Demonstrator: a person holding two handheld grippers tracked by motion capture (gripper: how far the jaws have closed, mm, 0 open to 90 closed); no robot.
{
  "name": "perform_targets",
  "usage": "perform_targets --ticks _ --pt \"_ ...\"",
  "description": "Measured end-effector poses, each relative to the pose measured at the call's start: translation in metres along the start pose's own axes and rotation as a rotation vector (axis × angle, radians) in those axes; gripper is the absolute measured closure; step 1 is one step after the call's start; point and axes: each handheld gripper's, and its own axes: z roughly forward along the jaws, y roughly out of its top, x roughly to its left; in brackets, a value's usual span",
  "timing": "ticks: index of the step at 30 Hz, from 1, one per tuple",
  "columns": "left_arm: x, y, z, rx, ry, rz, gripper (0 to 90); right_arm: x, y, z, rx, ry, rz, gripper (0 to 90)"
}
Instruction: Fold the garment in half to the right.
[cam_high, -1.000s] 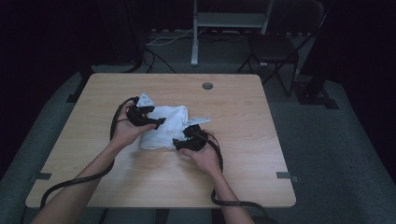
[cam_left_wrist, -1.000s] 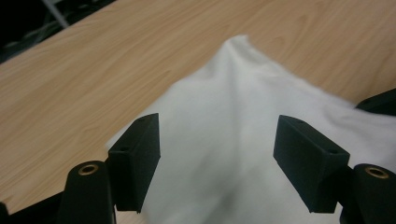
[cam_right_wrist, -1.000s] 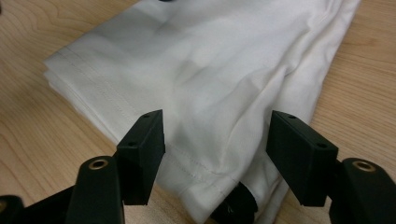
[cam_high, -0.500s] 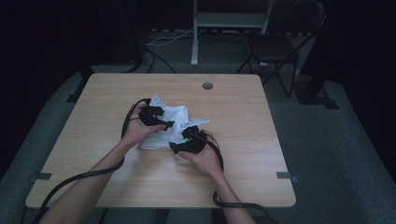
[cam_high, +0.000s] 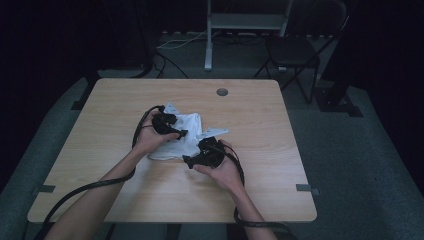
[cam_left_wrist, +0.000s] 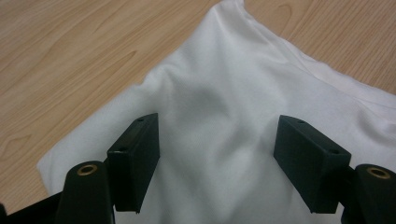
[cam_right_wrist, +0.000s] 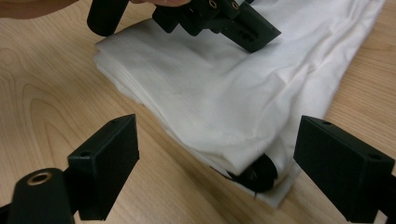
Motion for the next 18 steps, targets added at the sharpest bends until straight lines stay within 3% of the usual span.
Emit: perform_targets --ticks 10,13,16,18 --pt "0.002 0.0 -0.005 -0.02 -0.01 -0.012 30.7 -0.008 -0.007 -0.017 -0.015 0.001 -0.002 13.1" --pt "0.002 0.003 -0.015 -0.023 -0.028 -0.002 29.2 -0.012 -0.011 -0.023 -0.017 -0.001 0.015 13.1" --pt "0.001 0.005 -0.02 -0.022 -0.034 -0.004 21.6 -0.015 -0.014 -0.028 -0.025 -0.006 0.028 13.1" --pt "0.0 0.007 -0.027 -0.03 -0.043 0.015 21.6 -0.017 -0.016 -0.032 -0.028 -0.011 0.029 13.1"
